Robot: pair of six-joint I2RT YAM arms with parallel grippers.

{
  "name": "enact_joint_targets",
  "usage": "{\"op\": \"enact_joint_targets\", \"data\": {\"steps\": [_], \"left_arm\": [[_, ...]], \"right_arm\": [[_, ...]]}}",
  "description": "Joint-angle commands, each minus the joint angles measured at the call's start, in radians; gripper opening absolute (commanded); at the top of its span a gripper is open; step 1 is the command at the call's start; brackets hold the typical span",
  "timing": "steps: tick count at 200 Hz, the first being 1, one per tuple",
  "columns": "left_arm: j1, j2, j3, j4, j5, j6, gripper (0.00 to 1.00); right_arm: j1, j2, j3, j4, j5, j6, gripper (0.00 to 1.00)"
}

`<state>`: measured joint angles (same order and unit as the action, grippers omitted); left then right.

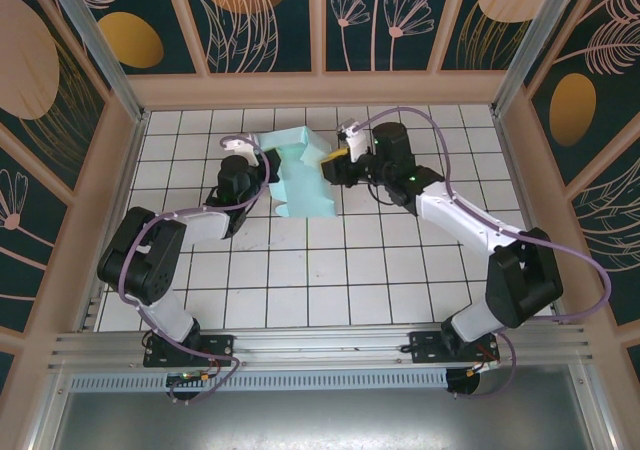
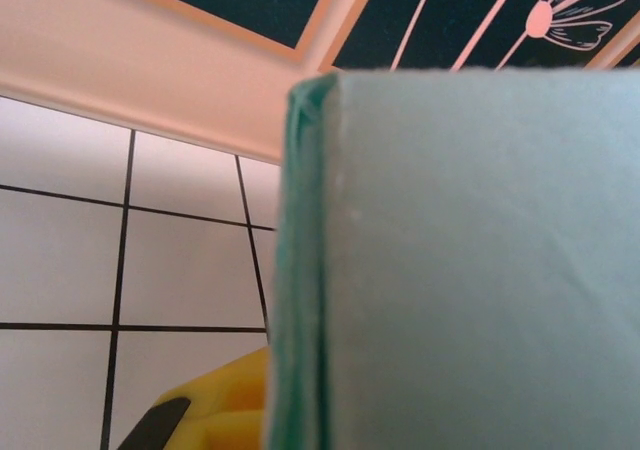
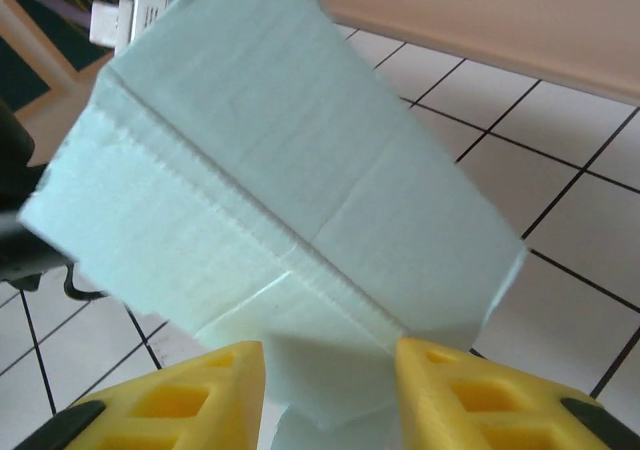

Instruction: Fold the paper box

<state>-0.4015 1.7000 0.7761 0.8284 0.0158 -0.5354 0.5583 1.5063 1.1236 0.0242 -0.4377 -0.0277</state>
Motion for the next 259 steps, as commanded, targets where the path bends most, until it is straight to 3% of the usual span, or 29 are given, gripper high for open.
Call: {"op": "enact_joint_targets", "data": {"steps": [1, 52, 73, 89, 99, 128, 185, 259], "left_arm": [[-0.011, 0.008, 0.028, 0.010, 0.025, -0.006, 0.00], [-0.011, 0.007, 0.040, 0.004, 0.030, -0.011, 0.00], [-0.010, 0.008, 0.038, 0.003, 0.025, -0.031, 0.00], [-0.004, 0.009, 0.049, -0.030, 0.007, -0.066, 0.00], [0.000, 0.008, 0.056, -0.043, 0.003, -0.083, 0.00], [0.003, 0.044, 0.080, -0.057, 0.034, -0.125, 0.00], [0.033, 0.037, 0.139, -0.123, 0.177, -0.224, 0.00], [0.087, 0.110, 0.191, -0.051, 0.567, -0.317, 0.00]], "right_arm": [[0.015, 0.012, 0.044, -0.026, 0.009, -0.062, 0.38], [0.015, -0.009, 0.036, -0.022, 0.063, -0.041, 0.39], [-0.006, -0.040, 0.012, -0.003, 0.070, 0.011, 0.58], [0.000, -0.096, -0.066, 0.045, 0.161, 0.000, 0.83], [0.010, -0.134, -0.132, 0.102, 0.208, -0.003, 0.91], [0.047, -0.174, -0.264, 0.248, 0.248, 0.052, 0.93], [0.040, -0.103, -0.302, 0.254, 0.391, 0.019, 0.93], [-0.119, -0.087, -0.357, 0.400, 0.335, 0.026, 0.90]]}}
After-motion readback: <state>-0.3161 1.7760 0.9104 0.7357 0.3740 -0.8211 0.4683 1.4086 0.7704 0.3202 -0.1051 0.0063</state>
